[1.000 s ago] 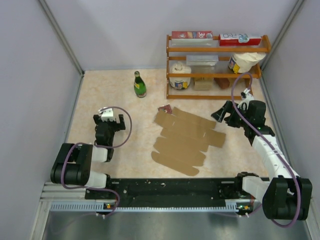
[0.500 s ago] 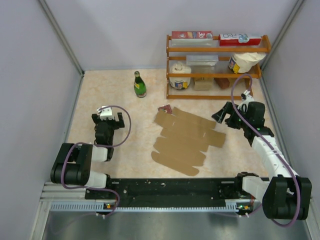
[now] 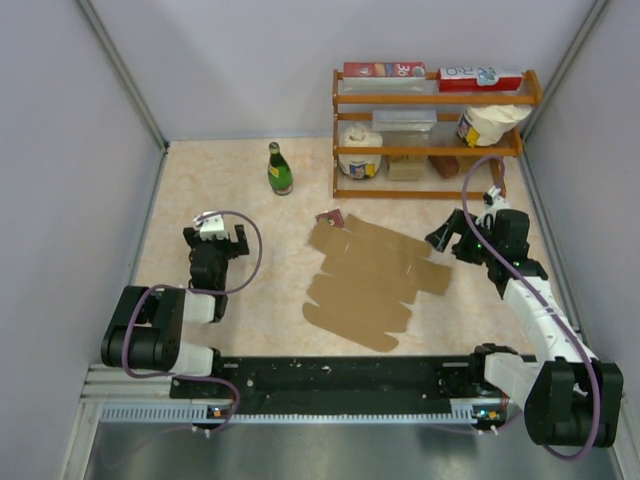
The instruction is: Fold the paper box
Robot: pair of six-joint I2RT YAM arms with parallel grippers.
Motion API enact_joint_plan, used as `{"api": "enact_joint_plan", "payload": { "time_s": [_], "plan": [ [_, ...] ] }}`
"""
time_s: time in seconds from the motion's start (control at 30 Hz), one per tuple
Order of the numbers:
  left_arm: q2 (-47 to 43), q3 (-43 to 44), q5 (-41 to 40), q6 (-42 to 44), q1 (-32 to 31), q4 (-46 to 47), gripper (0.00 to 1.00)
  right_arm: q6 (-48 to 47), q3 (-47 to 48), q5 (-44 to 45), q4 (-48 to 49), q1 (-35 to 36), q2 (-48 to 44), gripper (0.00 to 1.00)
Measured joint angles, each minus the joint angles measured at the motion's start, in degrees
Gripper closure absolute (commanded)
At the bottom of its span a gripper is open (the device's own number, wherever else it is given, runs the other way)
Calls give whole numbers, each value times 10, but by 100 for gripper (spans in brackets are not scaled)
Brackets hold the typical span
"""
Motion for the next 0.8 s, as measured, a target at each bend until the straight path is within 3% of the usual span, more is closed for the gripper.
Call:
{"api": "enact_joint_plan", "payload": {
  "time_s": [0.8],
  "plan": [
    [0,0,0,0,0,0,1,1,5,2,10,0,71,11]
  ]
}}
